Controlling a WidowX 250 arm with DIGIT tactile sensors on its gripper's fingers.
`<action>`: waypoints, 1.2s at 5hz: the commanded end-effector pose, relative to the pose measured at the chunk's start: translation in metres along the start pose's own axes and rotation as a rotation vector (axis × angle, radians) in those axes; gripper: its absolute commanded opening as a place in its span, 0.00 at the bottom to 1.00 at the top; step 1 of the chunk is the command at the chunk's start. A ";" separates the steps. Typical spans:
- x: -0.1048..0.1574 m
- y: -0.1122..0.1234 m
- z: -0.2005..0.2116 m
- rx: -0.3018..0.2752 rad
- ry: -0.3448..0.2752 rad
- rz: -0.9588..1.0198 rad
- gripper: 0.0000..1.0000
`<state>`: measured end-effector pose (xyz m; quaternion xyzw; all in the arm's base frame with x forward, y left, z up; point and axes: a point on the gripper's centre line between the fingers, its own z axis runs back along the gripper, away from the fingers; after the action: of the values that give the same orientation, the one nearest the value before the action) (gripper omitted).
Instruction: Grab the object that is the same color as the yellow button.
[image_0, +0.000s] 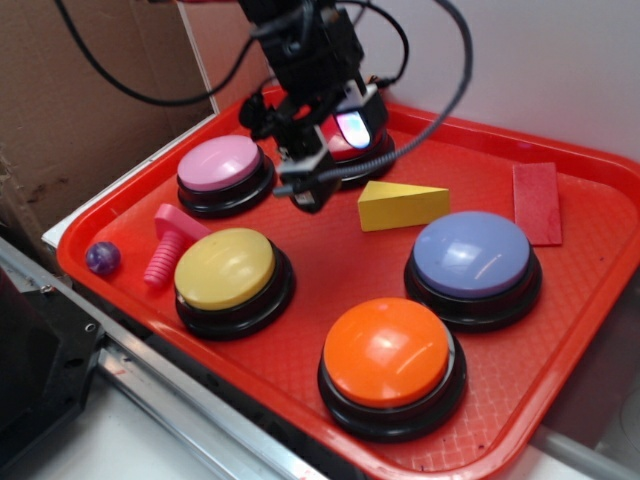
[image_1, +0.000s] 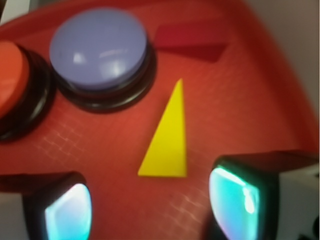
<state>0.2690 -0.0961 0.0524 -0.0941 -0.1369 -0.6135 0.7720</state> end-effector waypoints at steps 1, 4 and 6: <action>0.022 0.001 -0.017 0.040 -0.012 -0.062 1.00; 0.025 0.001 -0.031 0.078 0.028 -0.057 0.00; 0.023 0.005 0.001 0.132 0.168 0.172 0.00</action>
<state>0.2758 -0.0984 0.0331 -0.0147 -0.0584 -0.5335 0.8437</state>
